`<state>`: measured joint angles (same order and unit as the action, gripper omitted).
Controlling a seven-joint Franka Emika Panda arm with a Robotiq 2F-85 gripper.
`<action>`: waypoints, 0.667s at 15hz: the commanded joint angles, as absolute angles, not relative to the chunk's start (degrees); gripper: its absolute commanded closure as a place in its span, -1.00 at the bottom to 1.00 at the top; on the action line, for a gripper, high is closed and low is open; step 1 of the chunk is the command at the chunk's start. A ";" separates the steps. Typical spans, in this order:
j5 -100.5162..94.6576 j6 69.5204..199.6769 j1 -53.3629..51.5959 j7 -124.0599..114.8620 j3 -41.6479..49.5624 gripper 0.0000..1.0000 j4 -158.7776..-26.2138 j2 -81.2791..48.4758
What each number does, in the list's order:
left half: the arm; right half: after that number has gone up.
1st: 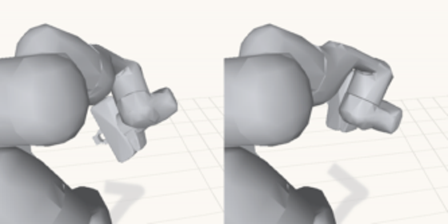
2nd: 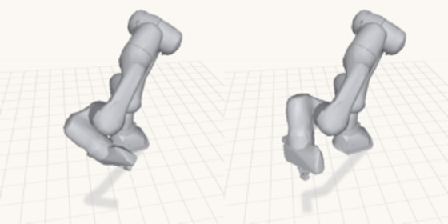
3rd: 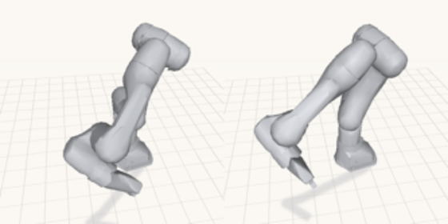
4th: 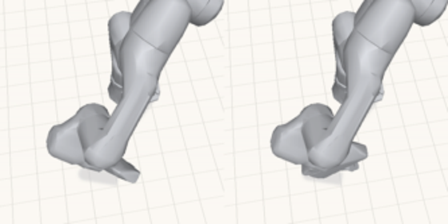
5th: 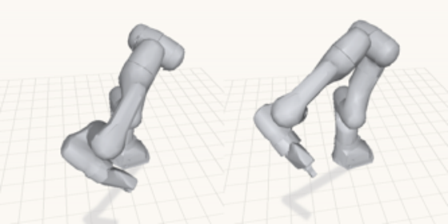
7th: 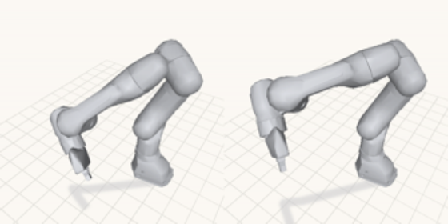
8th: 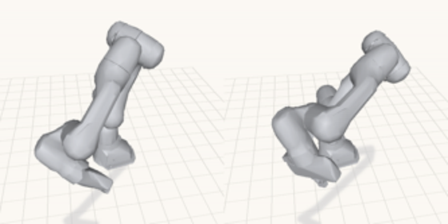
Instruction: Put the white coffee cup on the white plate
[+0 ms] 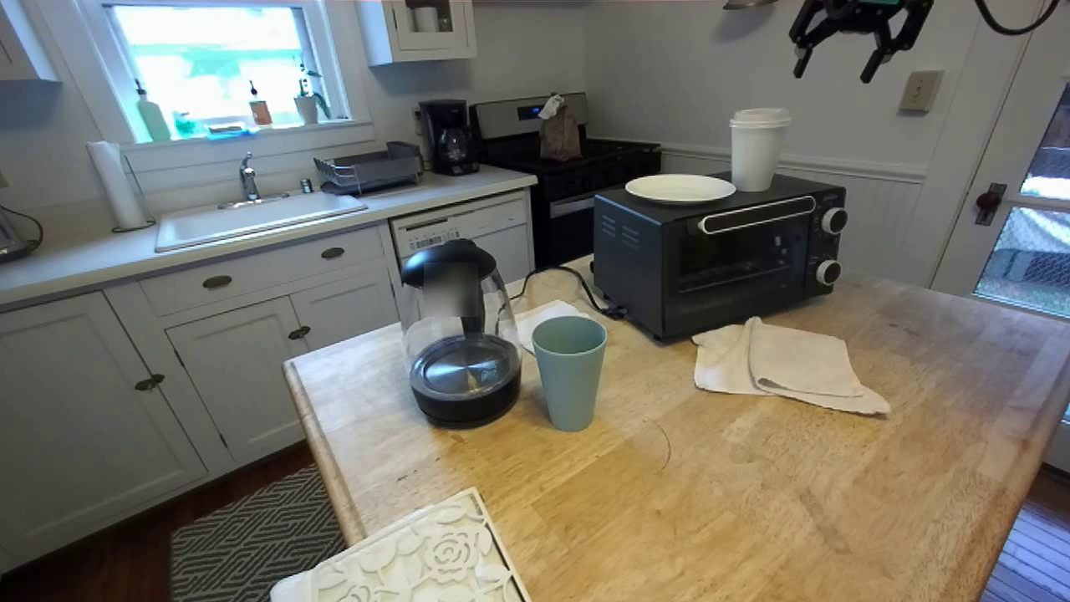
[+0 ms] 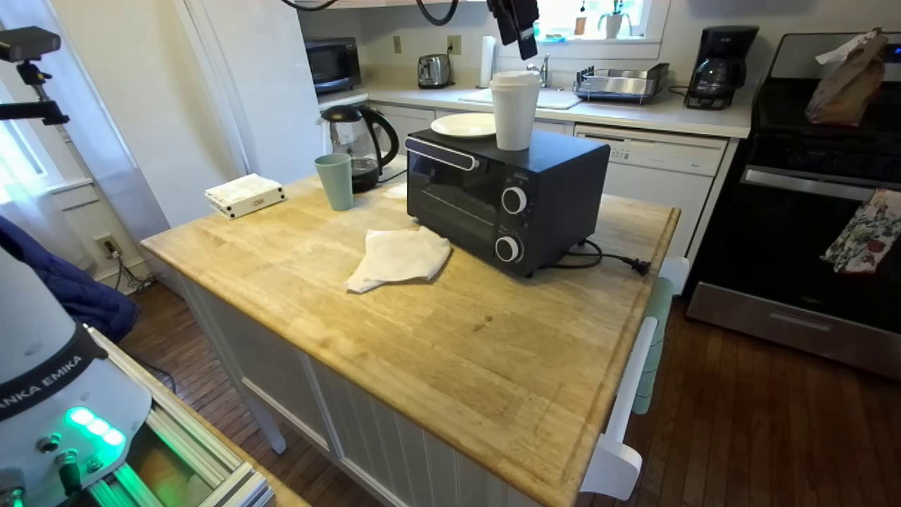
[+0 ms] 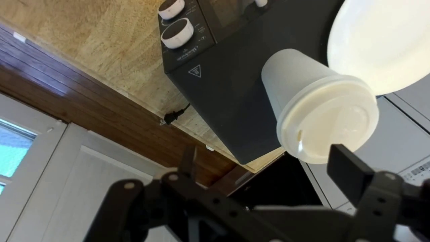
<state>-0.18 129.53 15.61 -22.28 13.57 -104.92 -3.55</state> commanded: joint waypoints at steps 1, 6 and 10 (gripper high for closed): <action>0.80 125.47 15.38 -22.98 14.36 -0.99 -100.05 -7.31; 2.44 126.00 15.76 -22.06 14.73 -0.80 -97.03 -11.71; 3.81 126.29 15.74 -21.95 14.67 -0.71 -95.12 -13.86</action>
